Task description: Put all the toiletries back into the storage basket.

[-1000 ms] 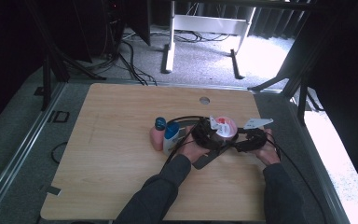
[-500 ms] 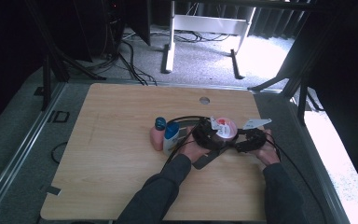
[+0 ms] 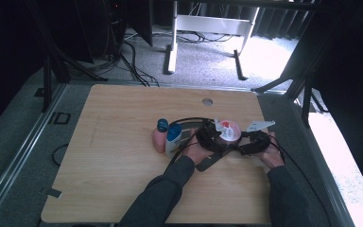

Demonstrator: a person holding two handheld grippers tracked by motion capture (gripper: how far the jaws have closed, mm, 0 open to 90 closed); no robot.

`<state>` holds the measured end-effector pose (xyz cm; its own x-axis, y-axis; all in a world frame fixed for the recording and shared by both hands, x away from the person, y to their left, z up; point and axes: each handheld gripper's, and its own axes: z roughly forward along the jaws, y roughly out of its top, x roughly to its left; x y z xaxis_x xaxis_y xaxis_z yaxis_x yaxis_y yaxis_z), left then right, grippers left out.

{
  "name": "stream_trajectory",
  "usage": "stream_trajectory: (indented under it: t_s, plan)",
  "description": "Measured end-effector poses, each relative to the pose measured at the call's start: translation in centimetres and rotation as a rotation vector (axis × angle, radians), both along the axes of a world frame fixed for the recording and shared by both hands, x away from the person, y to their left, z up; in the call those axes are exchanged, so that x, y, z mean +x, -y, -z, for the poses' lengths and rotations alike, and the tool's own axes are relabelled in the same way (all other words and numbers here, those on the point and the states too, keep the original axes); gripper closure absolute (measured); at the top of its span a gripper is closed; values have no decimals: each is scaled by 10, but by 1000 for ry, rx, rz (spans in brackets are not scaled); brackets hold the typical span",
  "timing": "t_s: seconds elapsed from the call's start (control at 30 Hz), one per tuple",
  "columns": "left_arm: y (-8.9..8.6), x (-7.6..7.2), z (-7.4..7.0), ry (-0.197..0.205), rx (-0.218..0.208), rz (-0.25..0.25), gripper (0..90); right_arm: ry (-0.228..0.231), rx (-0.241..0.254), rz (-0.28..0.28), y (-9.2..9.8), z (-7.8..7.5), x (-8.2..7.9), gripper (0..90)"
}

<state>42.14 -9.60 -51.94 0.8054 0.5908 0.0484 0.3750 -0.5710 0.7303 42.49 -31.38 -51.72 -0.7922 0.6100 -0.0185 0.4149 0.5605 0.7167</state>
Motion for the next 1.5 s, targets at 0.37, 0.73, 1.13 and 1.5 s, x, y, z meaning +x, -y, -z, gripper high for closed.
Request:
stream_trajectory:
  t_s: [0.37, 0.73, 1.13, 1.5]
  plan:
    - [-2, 0, 2, -19, 2, 4, 267, 13, -49, -11, -2, -2, -2, 268]
    - [-2, 1, 3, -33, -17, -2, 283, 35, -75, -4, -2, -2, -9, 266]
    - [-3, -1, 4, -21, -23, -6, 308, -31, -21, 26, 13, 5, -4, 203]
    - [-3, -3, 4, -25, -37, -12, 332, -53, 24, 22, 14, 10, -2, 188]
